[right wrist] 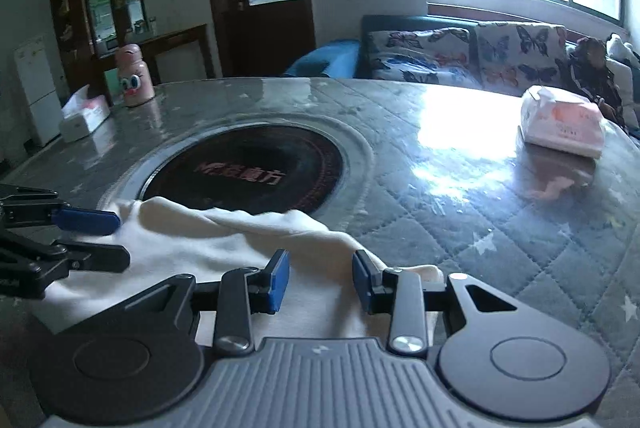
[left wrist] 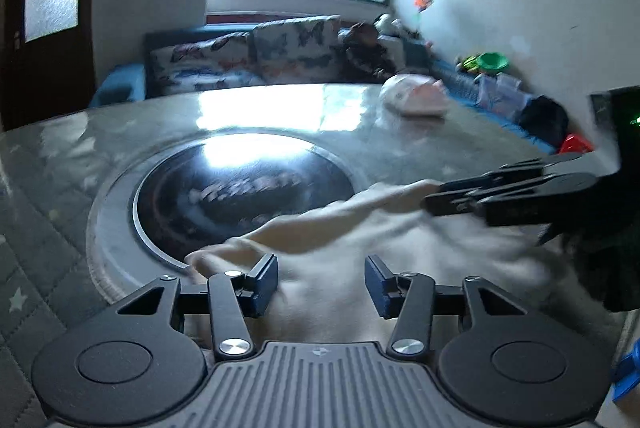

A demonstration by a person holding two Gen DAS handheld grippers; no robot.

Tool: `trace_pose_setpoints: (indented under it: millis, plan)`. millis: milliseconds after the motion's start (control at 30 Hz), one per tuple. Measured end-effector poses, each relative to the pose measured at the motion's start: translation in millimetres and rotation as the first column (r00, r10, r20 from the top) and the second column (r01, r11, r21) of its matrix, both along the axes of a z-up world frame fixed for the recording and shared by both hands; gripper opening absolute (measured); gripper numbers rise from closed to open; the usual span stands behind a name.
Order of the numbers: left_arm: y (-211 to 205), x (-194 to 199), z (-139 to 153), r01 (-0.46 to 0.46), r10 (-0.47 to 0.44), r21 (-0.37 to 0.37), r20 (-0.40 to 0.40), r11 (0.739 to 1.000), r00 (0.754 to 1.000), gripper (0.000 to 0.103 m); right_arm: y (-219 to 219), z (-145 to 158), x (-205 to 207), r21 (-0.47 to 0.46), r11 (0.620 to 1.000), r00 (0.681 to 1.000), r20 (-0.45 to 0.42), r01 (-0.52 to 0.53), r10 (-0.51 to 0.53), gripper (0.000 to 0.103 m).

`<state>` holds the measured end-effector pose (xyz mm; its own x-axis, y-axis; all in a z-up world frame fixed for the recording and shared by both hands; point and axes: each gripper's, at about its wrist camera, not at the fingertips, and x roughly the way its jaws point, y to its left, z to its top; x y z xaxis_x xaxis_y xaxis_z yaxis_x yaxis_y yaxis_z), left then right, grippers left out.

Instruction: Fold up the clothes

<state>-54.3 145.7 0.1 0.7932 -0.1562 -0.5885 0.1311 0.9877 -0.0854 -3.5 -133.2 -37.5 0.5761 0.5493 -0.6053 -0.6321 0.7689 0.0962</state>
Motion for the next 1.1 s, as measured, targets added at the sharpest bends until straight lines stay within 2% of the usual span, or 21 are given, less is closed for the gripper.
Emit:
trace_pose_setpoints:
  millis: [167, 267, 367, 400, 467, 533, 600, 700, 833, 933, 1100]
  plan:
    - [22.0, 2.6, -6.8, -0.043, 0.043, -0.014, -0.006, 0.999, 0.999, 0.054, -4.5, -9.1, 1.2, 0.020, 1.000, 1.000, -0.003, 0.020, -0.020, 0.035]
    - [18.4, 0.2, -7.2, -0.043, 0.043, 0.015, 0.012, 0.999, 0.999, 0.054, -3.4, -12.1, -1.6, 0.019, 1.000, 1.000, 0.026, 0.012, -0.013, 0.040]
    - [15.6, -2.5, -6.3, -0.068, 0.068, 0.022, 0.018, 0.997, 0.998, 0.055, -0.9, -12.4, -5.9, 0.014, 1.000, 0.999, 0.044, -0.004, 0.004, 0.052]
    - [13.7, -3.5, -5.0, -0.077, 0.077, 0.020, 0.018, 0.997, 0.997, 0.055, 0.4, -11.6, -7.3, 0.010, 1.000, 0.999, 0.046, -0.014, 0.013, 0.060]
    - [9.3, -8.4, 0.3, -0.086, 0.085, 0.021, 0.036, 0.996, 0.996, 0.057, 3.0, -10.0, -10.0, 0.002, 0.999, 0.998, 0.049, -0.032, 0.032, 0.067]
    - [5.2, -15.3, 5.2, -0.085, 0.084, 0.015, 0.060, 0.996, 0.995, 0.067, 8.4, -9.1, -15.8, -0.027, 0.999, 0.996, 0.073, -0.047, 0.049, 0.081]
    - [1.4, -23.2, 9.6, -0.090, 0.089, 0.004, 0.080, 0.996, 0.993, 0.074, 12.0, -7.5, -18.9, -0.038, 0.998, 0.995, 0.080, -0.048, 0.051, 0.083]
    - [-3.7, -37.7, 13.7, -0.077, 0.079, -0.025, 0.098, 0.997, 0.992, 0.078, 16.2, -1.9, -22.0, -0.037, 0.998, 0.995, 0.083, -0.048, 0.051, 0.087]
    - [-15.3, -56.9, 18.9, -0.039, 0.045, -0.046, 0.131, 0.998, 0.990, 0.091, 23.5, 6.8, -23.2, -0.016, 0.997, 0.995, 0.076, -0.070, 0.071, 0.102]
    - [-22.0, -67.9, 21.4, -0.010, 0.020, -0.062, 0.162, 0.998, 0.987, 0.103, 33.1, 8.9, -20.6, -0.032, 0.997, 0.994, 0.078, -0.075, 0.078, 0.103]
    - [-26.1, -73.4, 18.5, 0.045, -0.027, -0.106, 0.162, 0.993, 0.986, 0.103, 47.7, 4.8, -13.4, -0.071, 0.995, 0.996, 0.039, -0.072, 0.075, 0.103]
